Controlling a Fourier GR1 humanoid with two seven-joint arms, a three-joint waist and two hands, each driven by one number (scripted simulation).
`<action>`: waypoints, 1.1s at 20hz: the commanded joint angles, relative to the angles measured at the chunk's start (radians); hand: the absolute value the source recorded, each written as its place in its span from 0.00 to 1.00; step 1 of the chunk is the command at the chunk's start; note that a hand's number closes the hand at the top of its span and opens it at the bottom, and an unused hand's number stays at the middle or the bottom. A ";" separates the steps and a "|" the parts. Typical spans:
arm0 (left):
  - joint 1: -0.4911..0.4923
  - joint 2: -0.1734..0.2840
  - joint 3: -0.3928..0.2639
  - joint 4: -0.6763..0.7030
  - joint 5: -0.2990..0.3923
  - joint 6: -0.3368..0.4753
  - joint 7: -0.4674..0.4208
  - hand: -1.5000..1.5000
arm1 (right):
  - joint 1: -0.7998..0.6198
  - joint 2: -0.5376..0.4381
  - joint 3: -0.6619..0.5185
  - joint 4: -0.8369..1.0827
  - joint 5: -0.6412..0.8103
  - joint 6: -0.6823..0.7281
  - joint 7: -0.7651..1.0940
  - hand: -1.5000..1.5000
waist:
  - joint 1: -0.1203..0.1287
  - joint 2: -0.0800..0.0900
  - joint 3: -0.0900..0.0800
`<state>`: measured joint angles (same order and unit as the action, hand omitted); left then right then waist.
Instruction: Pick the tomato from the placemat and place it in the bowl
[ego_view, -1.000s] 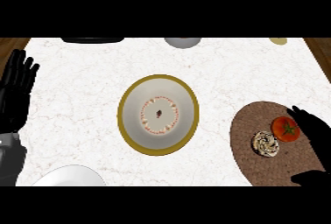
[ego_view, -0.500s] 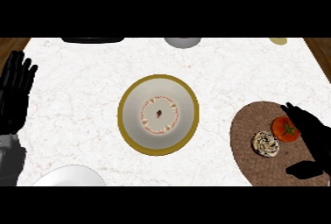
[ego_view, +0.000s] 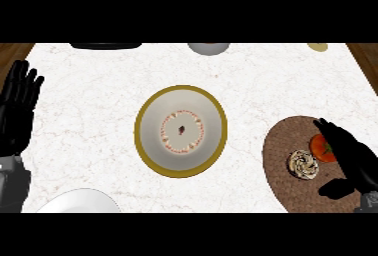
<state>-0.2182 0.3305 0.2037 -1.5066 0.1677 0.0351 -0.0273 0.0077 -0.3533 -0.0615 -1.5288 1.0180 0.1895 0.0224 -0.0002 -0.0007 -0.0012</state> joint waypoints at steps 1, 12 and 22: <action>-0.021 -0.001 0.002 -0.038 -0.002 0.005 0.064 0.50 | -0.038 -0.013 -0.051 0.123 0.002 -0.028 -0.035 0.00 | 0.001 0.001 0.001; 0.030 0.001 0.035 -0.075 0.011 -0.034 0.057 0.50 | -0.015 -0.010 -0.057 0.192 0.052 -0.219 -0.188 1.00 | 0.003 0.000 0.002; -0.099 -0.047 -0.027 0.005 -0.020 -0.023 0.027 0.50 | -0.407 -0.289 -0.014 0.538 0.045 0.069 -0.503 1.00 | 0.099 0.039 0.006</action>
<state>-0.2871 0.3053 0.2012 -1.5037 0.1473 0.0137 0.0017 -0.2853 -0.5364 -0.1009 -1.1121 1.0610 0.1728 -0.3365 0.0508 0.0166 -0.0022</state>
